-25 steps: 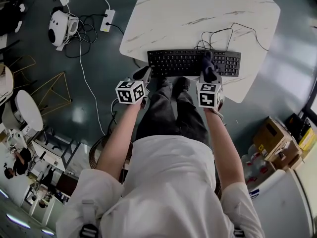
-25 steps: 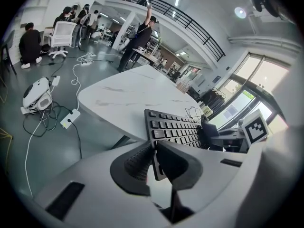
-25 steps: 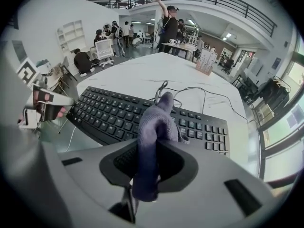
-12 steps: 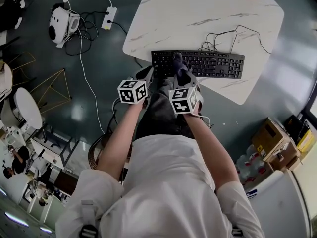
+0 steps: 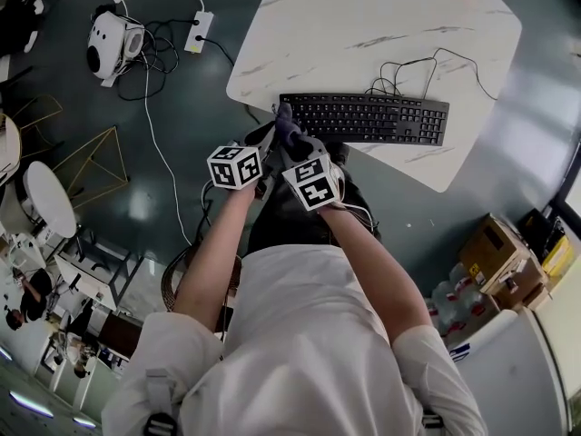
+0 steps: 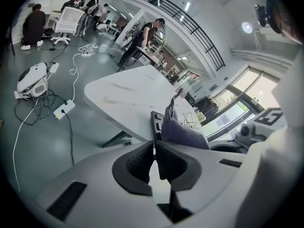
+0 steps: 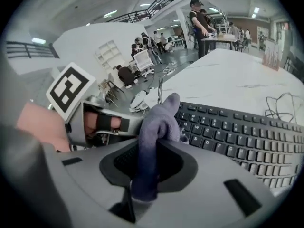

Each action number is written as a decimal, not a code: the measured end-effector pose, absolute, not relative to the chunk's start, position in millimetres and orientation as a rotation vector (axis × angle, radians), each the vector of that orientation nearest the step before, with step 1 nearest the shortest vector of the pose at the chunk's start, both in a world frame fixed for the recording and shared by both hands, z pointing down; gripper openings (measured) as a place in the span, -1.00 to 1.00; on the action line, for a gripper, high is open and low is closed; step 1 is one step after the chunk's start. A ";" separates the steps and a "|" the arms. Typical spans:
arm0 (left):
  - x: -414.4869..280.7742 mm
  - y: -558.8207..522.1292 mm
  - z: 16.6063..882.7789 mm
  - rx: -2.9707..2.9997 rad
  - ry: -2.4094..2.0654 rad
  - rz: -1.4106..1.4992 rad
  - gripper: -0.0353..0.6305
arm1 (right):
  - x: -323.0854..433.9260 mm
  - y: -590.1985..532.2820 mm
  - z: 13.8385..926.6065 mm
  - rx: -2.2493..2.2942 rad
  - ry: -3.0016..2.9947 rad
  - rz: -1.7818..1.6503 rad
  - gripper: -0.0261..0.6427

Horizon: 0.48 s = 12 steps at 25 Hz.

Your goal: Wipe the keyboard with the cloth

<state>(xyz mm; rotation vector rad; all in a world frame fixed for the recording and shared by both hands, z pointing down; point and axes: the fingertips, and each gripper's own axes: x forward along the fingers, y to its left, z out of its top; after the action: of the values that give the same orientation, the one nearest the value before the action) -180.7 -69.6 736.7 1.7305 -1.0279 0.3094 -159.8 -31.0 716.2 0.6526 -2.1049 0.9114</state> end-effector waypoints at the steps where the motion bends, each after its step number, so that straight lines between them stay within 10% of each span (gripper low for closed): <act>1: -183.2 -70.7 734.4 1.741 -1.021 0.305 -0.81 | -161.7 -32.8 714.6 0.636 -2.131 0.953 -0.65; 12: -180.3 -70.9 719.8 1.900 -0.957 0.379 -0.81 | -115.3 -81.6 717.8 0.729 -2.102 1.306 -0.65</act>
<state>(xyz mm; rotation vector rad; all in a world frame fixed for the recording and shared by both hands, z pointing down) -180.3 -70.9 719.8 1.9005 -0.9569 0.3791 -115.3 -81.6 717.8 0.7291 -2.1023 1.3059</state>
